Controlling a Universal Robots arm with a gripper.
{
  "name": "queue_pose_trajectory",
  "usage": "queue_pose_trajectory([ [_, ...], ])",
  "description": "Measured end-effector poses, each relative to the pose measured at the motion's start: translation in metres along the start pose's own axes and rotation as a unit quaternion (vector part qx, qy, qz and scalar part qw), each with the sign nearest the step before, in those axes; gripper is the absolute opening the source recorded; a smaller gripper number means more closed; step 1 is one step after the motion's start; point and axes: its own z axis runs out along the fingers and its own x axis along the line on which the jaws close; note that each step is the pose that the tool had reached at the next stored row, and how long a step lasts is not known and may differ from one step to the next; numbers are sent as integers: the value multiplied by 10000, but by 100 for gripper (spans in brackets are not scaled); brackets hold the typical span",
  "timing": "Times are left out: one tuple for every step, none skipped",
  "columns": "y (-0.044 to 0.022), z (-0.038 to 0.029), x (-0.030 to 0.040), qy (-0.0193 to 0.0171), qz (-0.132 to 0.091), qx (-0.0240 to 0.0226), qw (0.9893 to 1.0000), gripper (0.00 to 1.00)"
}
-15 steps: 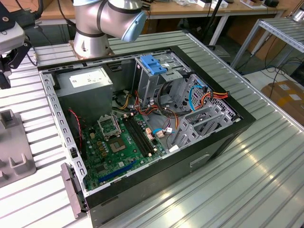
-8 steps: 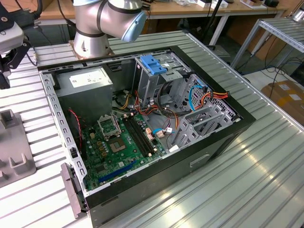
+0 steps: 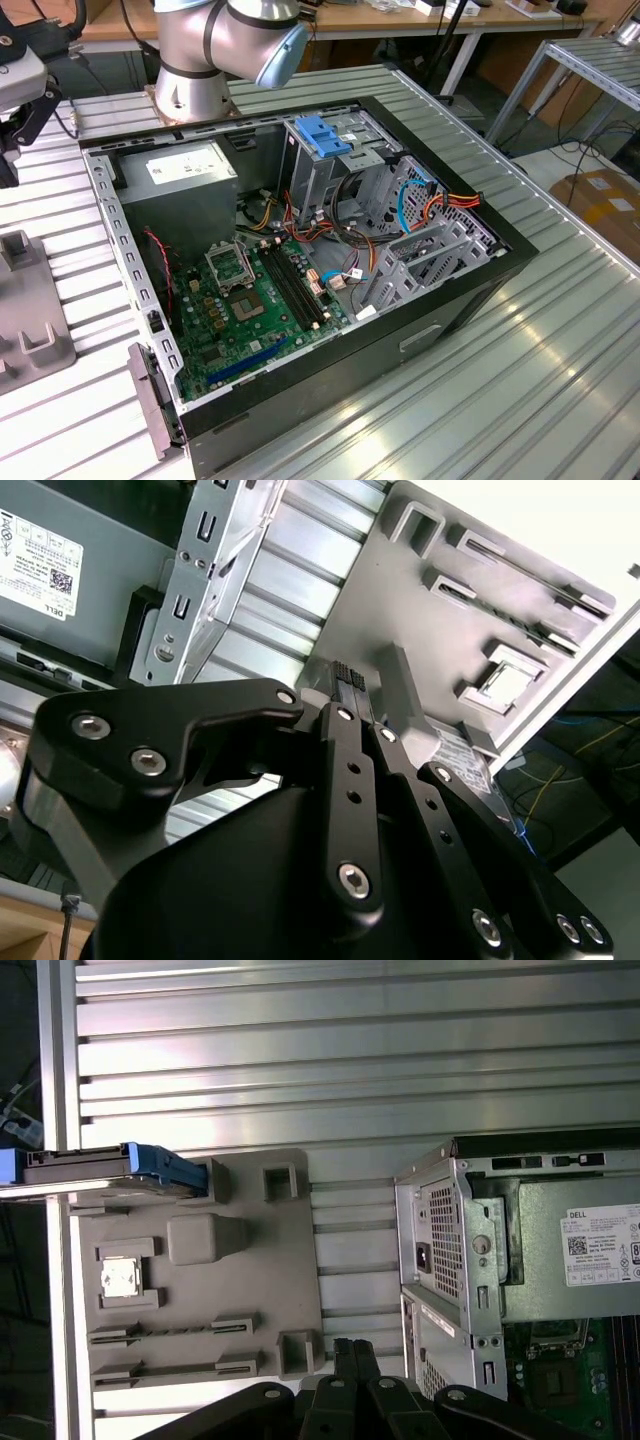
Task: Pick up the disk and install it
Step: 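Reach for the disk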
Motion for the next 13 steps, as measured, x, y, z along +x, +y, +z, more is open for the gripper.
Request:
queue_pose_trajectory([
  [0,0,3,0,0,0,10000,10],
  [0,0,5,0,0,0,10000,10],
  [-1,0,7,0,0,0,10000,10],
  [-1,0,10,0,0,0,10000,10],
  [-1,0,12,0,0,0,10000,10],
  [-1,0,14,0,0,0,10000,10],
  [-1,0,17,0,0,0,10000,10],
  [-2,0,21,0,0,0,10000,10],
  [-2,0,24,0,0,0,10000,10],
  [-2,-1,28,0,0,0,10000,10],
  [-2,-1,31,0,0,0,10000,10],
  [-3,-1,35,0,0,0,10000,10],
  [-3,-1,39,0,0,0,10000,10],
])
